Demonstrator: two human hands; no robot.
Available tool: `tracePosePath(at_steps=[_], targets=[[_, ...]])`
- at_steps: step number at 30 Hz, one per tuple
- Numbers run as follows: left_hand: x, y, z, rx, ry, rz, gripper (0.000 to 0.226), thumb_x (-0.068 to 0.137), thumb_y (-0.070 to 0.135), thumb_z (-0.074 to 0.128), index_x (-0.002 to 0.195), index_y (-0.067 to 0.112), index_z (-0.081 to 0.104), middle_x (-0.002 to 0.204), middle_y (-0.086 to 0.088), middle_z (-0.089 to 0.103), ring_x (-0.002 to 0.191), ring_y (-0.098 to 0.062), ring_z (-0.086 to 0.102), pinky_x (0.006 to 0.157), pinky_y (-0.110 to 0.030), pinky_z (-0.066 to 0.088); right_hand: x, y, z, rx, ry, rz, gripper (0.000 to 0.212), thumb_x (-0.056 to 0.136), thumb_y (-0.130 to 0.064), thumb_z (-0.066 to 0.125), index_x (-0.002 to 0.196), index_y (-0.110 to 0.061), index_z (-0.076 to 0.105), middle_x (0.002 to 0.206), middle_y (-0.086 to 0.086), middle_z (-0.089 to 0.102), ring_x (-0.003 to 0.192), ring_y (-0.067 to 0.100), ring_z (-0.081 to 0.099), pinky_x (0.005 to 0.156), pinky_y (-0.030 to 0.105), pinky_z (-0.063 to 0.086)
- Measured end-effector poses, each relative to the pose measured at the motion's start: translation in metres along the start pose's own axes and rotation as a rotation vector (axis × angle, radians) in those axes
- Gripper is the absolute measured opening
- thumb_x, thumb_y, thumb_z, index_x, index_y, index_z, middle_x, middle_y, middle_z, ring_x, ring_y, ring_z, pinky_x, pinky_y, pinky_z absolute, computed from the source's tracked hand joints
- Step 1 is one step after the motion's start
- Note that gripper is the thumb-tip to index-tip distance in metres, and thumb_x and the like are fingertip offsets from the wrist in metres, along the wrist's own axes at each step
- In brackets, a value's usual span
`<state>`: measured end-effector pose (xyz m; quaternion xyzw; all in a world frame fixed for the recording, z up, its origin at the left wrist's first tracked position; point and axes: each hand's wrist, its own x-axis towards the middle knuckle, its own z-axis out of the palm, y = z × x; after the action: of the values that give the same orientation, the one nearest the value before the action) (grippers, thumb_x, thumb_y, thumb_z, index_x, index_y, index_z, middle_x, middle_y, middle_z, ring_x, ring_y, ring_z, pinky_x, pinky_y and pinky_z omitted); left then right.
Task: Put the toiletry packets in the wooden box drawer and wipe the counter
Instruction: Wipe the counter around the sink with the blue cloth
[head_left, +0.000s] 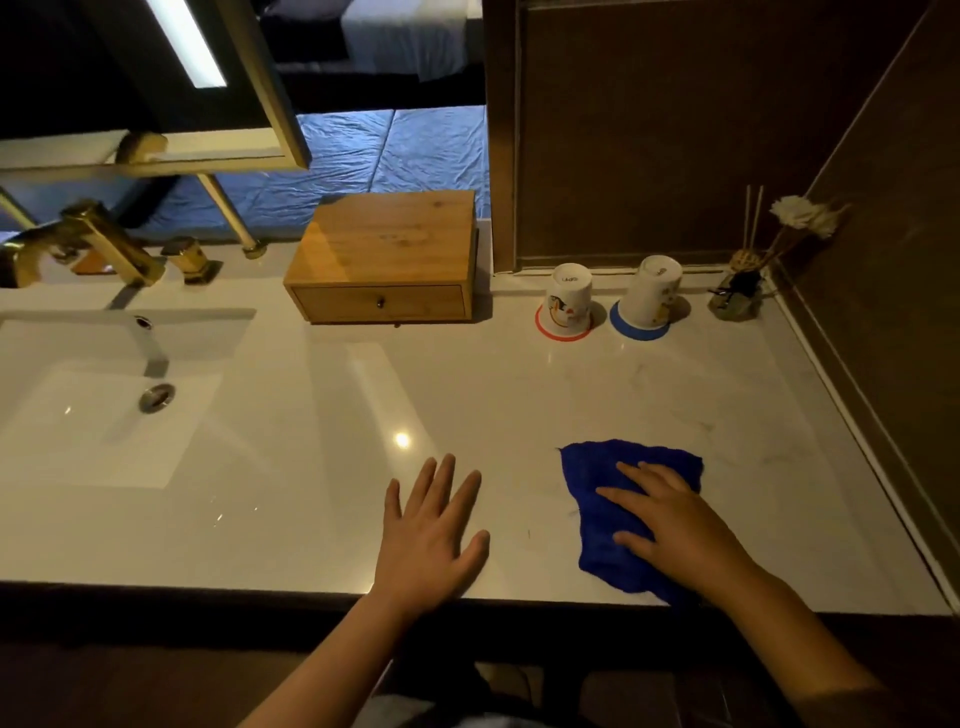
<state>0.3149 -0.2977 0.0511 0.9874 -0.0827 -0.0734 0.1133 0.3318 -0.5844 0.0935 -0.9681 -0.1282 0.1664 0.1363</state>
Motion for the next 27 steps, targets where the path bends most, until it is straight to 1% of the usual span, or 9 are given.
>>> tracePosePath(at_steps=[2,4,6,9,12,16,23,25,27], targets=[[0.0,0.002,-0.003,-0.002,-0.017,-0.001,0.064,0.086,0.063,0.015,0.142,0.048,-0.011,0.156,0.011,-0.019,0.142,-0.01,-0.025,0.112,-0.046,-0.019,-0.004,-0.009,0.006,0.06,0.133,-0.018,0.044,0.088,-0.027,0.058,0.131,-0.025,0.05,0.146,-0.001,0.041,0.135,0.019,0.03,0.108,0.028,0.028],[-0.001,0.003,-0.004,-0.008,-0.042,-0.003,0.065,0.086,0.063,0.015,0.143,0.047,-0.011,0.155,0.01,-0.021,0.142,-0.011,-0.026,0.111,-0.047,-0.021,-0.005,-0.022,0.015,0.095,0.264,-0.038,0.036,0.079,-0.009,0.069,0.115,-0.014,0.065,0.122,0.006,0.064,0.117,0.026,0.053,0.094,0.028,0.042],[-0.001,0.004,-0.006,-0.023,-0.056,-0.009,0.066,0.085,0.062,0.017,0.143,0.046,-0.009,0.155,0.01,-0.021,0.143,-0.012,-0.024,0.111,-0.047,-0.02,-0.002,-0.036,0.021,0.138,0.349,-0.058,0.032,0.073,0.001,0.072,0.103,-0.009,0.07,0.103,0.007,0.072,0.101,0.028,0.062,0.083,0.031,0.05],[0.003,0.003,-0.014,-0.026,-0.093,0.003,0.067,0.084,0.061,0.022,0.145,0.044,0.0,0.159,0.005,-0.01,0.146,-0.016,-0.014,0.114,-0.051,-0.012,0.006,-0.053,0.022,0.312,0.336,0.009,0.029,0.085,-0.005,0.058,0.11,-0.015,0.067,0.109,-0.001,0.068,0.108,0.018,0.054,0.088,0.025,0.043],[0.003,-0.004,-0.031,-0.044,-0.116,0.051,0.065,0.086,0.059,0.028,0.145,0.037,0.013,0.16,0.002,0.009,0.147,-0.019,0.006,0.117,-0.048,0.003,0.014,-0.074,0.018,0.383,0.38,0.023,0.03,0.085,-0.009,0.06,0.113,-0.018,0.065,0.113,0.0,0.066,0.108,0.015,0.053,0.091,0.027,0.042],[-0.01,-0.039,-0.059,-0.108,0.03,0.049,0.06,0.089,0.057,0.027,0.144,0.034,0.023,0.156,0.005,0.024,0.143,-0.012,0.021,0.118,-0.039,0.007,0.021,-0.117,0.008,0.433,0.383,-0.011,0.031,0.085,-0.013,0.061,0.115,-0.023,0.063,0.111,-0.003,0.064,0.098,0.003,0.046,0.087,0.022,0.039],[-0.046,-0.188,-0.116,-0.105,0.237,-0.02,0.06,0.087,0.052,0.03,0.138,0.024,0.042,0.148,-0.001,0.042,0.136,-0.018,0.038,0.114,-0.041,0.022,0.038,-0.214,0.006,0.446,0.395,-0.053,0.029,0.082,-0.001,0.062,0.105,-0.017,0.069,0.095,-0.007,0.064,0.09,0.011,0.049,0.074,0.007,0.032],[-0.056,-0.249,-0.127,-0.081,0.274,-0.07,0.06,0.086,0.05,0.031,0.136,0.02,0.047,0.144,-0.005,0.047,0.133,-0.022,0.042,0.112,-0.043,0.026,0.043,-0.242,0.011,0.455,0.416,-0.018,0.028,0.081,0.0,0.063,0.102,-0.017,0.07,0.091,-0.008,0.063,0.086,0.013,0.05,0.072,0.008,0.032],[-0.062,-0.313,-0.134,-0.049,0.268,-0.131,0.056,0.089,0.047,0.035,0.136,0.018,0.047,0.144,-0.008,0.047,0.134,-0.025,0.041,0.112,-0.046,0.029,0.049,-0.27,0.02,0.467,0.441,0.035,0.028,0.081,0.0,0.064,0.103,-0.016,0.07,0.092,-0.004,0.065,0.086,0.013,0.05,0.071,0.016,0.034]])
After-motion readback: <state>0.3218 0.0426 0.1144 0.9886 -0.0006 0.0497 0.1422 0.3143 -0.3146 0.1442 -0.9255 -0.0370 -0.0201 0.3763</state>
